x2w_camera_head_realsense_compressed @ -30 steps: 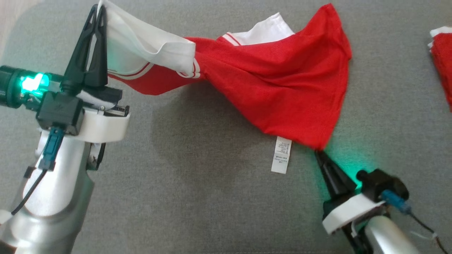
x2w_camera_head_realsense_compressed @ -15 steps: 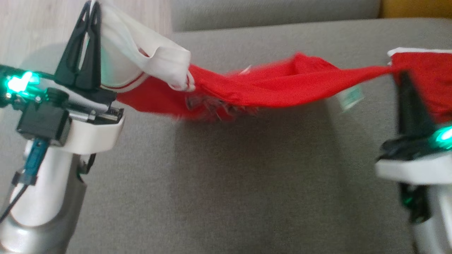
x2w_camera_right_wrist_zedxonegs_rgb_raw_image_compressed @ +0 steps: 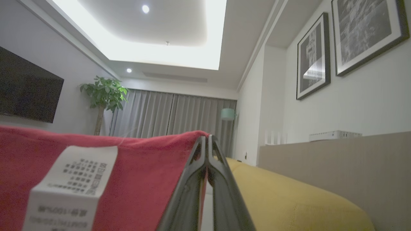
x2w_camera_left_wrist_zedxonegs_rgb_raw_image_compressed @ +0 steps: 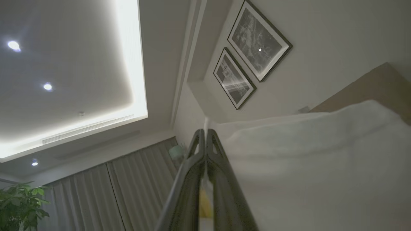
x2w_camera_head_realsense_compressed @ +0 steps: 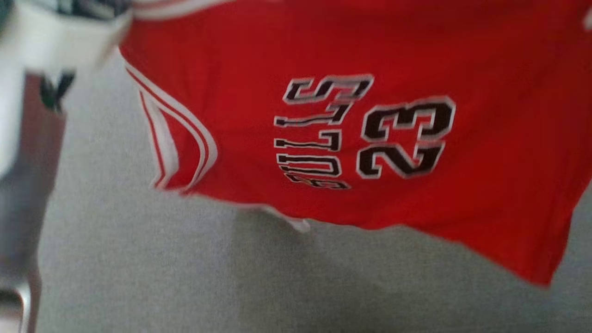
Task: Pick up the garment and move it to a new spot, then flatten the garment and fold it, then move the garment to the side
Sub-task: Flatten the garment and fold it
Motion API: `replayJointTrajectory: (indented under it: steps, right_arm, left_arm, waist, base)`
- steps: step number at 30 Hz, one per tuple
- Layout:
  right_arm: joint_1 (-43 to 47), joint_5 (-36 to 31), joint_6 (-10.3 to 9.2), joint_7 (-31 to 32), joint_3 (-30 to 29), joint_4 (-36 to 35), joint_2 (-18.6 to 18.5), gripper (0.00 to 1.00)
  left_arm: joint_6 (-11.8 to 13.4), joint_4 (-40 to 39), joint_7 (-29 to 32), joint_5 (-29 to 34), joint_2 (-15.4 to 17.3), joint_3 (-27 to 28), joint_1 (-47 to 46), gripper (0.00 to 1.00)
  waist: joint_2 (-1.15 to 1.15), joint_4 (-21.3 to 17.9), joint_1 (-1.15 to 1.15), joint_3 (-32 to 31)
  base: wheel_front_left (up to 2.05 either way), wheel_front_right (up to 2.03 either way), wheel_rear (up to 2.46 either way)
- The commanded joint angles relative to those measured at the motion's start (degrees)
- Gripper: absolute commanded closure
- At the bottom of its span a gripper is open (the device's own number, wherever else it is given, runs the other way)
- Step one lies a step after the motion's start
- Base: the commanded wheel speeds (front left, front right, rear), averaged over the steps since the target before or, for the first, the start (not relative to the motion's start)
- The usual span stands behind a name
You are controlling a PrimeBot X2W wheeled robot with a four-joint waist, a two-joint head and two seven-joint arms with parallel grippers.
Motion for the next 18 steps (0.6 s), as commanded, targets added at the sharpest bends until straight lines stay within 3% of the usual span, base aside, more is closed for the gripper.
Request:
replayJointTrajectory:
  steps: [1,4,8,12,15,18]
  right_arm:
    - [-4.19,0.74,-0.04,0.90,1.66,0.91,-1.42,1.00]
    - [-10.70,1.25,-0.04,1.09,4.08,6.67,-2.03,1.00]
    - [-19.31,0.55,-0.04,-0.32,6.86,14.13,-2.25,1.00]
    - [-27.84,-1.29,-0.04,-2.43,6.62,20.31,-2.04,1.00]
    - [-32.31,-2.98,-0.04,-3.35,6.30,23.05,-2.65,1.00]
    - [-33.54,-3.58,-0.04,-3.66,6.60,24.07,-3.72,1.00]
  left_arm:
    - [-0.35,1.30,1.31,-1.05,2.55,0.94,-4.75,1.00]
    - [-0.71,7.35,2.22,-4.05,2.29,-2.07,-11.05,1.00]
    - [-0.78,16.04,-0.94,-7.52,2.05,-6.60,-20.46,1.00]
    - [-0.80,22.89,-3.64,-8.11,0.90,-7.25,-29.45,1.00]
    - [-0.80,22.40,-4.00,-9.01,0.18,-7.54,-33.61,1.00]
    - [-0.80,17.47,-4.03,-10.79,1.47,-9.11,-33.13,1.00]
  waist:
    - [0.00,0.80,0.00,3.48]
    - [0.00,1.44,0.00,7.47]
    - [0.00,2.23,0.00,12.18]
    - [0.00,2.27,0.00,15.56]
    - [0.00,2.30,0.00,17.12]
    - [0.00,2.66,0.00,18.33]
  base:
    - [0.00,0.00,0.00]
    - [0.00,0.00,0.00]
    - [0.00,0.00,0.00]
    - [0.00,0.00,0.00]
    - [0.00,0.00,0.00]
    - [0.00,0.00,0.00]
